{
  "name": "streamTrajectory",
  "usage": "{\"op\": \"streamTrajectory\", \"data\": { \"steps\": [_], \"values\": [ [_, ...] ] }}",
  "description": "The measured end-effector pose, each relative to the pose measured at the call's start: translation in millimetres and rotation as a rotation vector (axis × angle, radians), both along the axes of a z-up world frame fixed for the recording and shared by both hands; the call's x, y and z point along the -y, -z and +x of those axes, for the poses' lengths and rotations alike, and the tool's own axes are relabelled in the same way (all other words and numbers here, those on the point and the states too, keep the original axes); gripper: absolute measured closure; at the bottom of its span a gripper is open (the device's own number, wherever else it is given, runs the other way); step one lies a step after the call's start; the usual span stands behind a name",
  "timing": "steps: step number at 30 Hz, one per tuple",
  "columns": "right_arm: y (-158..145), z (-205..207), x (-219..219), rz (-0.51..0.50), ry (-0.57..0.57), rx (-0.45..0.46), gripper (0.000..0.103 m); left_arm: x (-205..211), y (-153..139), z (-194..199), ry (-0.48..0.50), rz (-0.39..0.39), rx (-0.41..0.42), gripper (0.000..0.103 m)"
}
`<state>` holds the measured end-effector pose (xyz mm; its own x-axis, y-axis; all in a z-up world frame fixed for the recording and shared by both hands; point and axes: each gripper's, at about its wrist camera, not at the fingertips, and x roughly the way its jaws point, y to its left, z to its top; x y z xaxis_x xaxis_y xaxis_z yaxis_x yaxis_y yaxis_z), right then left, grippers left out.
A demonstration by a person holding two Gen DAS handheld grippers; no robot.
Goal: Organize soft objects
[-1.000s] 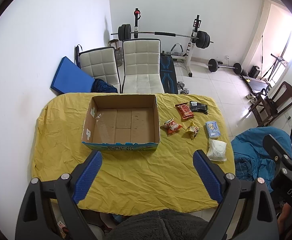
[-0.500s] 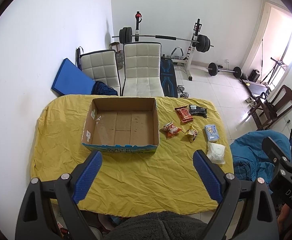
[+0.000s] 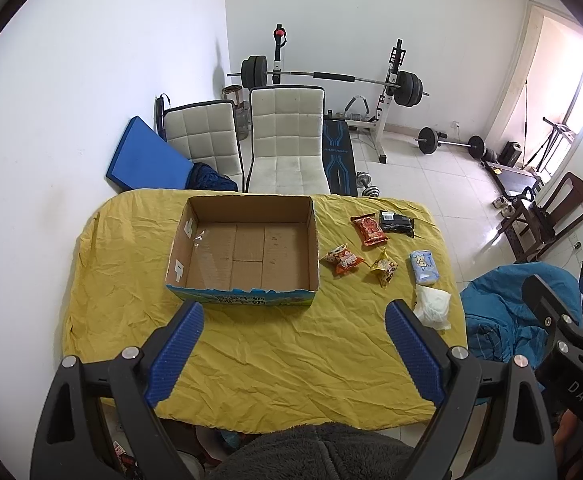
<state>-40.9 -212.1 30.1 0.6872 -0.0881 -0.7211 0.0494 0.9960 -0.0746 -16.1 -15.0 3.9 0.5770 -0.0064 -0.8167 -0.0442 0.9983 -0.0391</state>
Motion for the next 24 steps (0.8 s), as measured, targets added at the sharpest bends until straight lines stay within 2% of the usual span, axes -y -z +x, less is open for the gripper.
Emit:
{"op": "streamTrajectory", "data": {
  "steps": [24],
  "values": [
    [-0.9,-2.4,-7.4,0.003,-0.022,0.007,0.000,0.5,0.0,-1.6,-0.007,0.003,0.001,0.010]
  ]
}}
